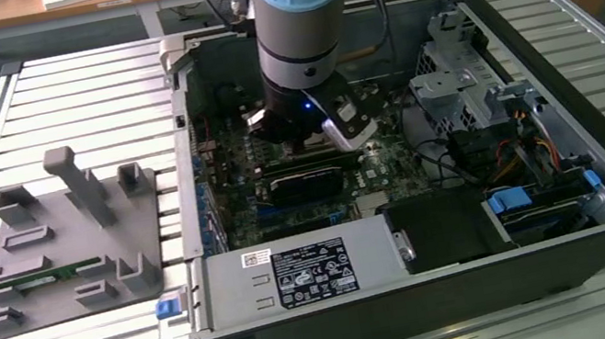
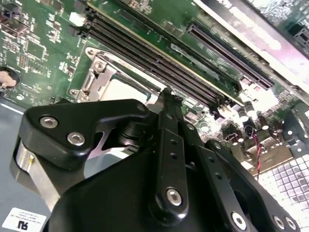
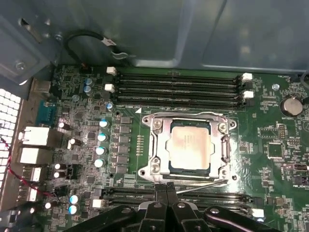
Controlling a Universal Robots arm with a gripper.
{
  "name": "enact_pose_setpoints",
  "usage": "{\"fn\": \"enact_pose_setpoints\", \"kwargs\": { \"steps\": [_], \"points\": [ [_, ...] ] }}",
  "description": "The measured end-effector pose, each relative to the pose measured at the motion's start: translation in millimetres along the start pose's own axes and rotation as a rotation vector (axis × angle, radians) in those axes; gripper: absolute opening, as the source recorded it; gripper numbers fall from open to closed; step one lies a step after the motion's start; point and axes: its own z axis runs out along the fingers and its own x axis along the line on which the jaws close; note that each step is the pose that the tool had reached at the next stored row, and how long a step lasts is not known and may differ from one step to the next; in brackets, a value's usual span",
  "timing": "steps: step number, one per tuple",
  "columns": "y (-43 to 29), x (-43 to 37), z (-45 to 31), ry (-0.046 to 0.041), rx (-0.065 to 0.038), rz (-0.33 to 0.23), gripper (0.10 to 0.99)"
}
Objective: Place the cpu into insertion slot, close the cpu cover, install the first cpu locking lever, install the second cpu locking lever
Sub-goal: 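Install the second cpu locking lever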
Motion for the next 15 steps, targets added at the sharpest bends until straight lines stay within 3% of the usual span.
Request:
{"fn": "enact_pose_setpoints", "kwargs": {
  "steps": [5,15],
  "points": [
    [-1.5,5.7,3.5,-0.0007,-0.005,0.002,0.106],
    [-4.4,8.4,14.9,-0.0014,-0.014,0.004,0.106]
  ]
}}
